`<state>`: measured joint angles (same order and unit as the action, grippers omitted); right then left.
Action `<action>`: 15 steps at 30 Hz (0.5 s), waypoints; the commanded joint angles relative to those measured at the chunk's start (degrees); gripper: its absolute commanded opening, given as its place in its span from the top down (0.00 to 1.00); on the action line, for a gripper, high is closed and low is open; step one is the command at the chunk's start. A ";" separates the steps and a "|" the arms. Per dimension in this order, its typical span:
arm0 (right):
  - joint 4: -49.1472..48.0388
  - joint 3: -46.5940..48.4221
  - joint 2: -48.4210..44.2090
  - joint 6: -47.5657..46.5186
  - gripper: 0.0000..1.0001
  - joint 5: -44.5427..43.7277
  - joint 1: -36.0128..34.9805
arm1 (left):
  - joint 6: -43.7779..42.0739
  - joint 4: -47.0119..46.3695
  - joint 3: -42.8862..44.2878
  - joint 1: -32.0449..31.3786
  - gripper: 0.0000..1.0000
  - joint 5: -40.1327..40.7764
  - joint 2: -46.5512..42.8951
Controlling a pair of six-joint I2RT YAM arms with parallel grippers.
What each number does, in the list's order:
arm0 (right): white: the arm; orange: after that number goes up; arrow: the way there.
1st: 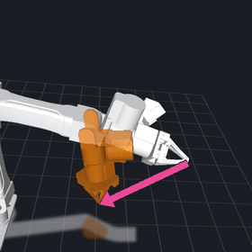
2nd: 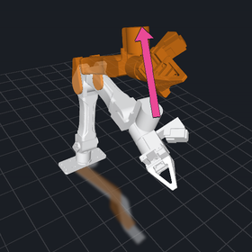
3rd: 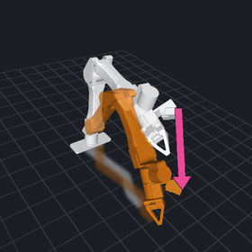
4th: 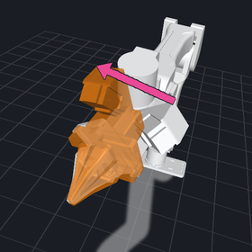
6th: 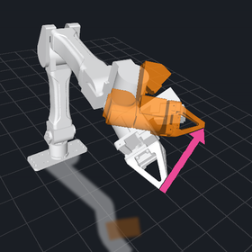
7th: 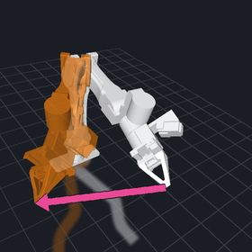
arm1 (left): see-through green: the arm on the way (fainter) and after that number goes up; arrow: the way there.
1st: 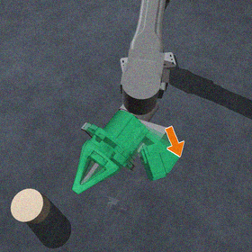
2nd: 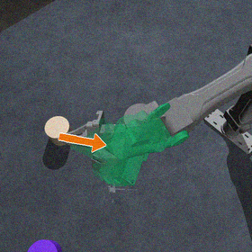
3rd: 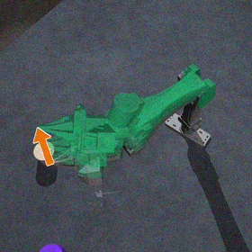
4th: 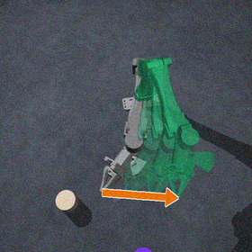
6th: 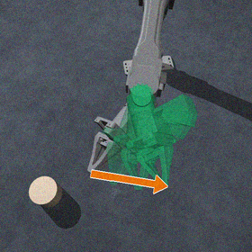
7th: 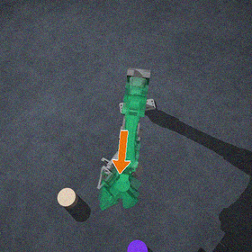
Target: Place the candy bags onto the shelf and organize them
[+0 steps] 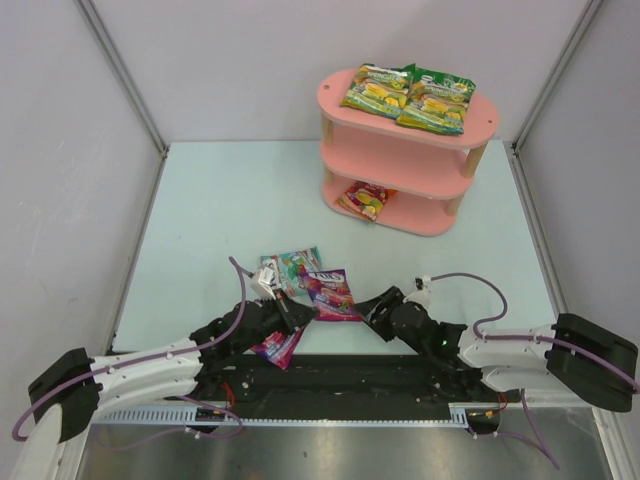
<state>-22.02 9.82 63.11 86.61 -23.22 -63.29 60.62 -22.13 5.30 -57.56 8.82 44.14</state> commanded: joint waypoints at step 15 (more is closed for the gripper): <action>-8.99 2.48 5.00 3.57 0.41 -0.69 -1.58 | 2.22 -5.12 -0.20 0.34 1.00 -1.08 -0.63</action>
<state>-25.10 10.39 66.26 89.01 -23.29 -64.82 61.32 -23.05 5.30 -57.56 8.71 44.10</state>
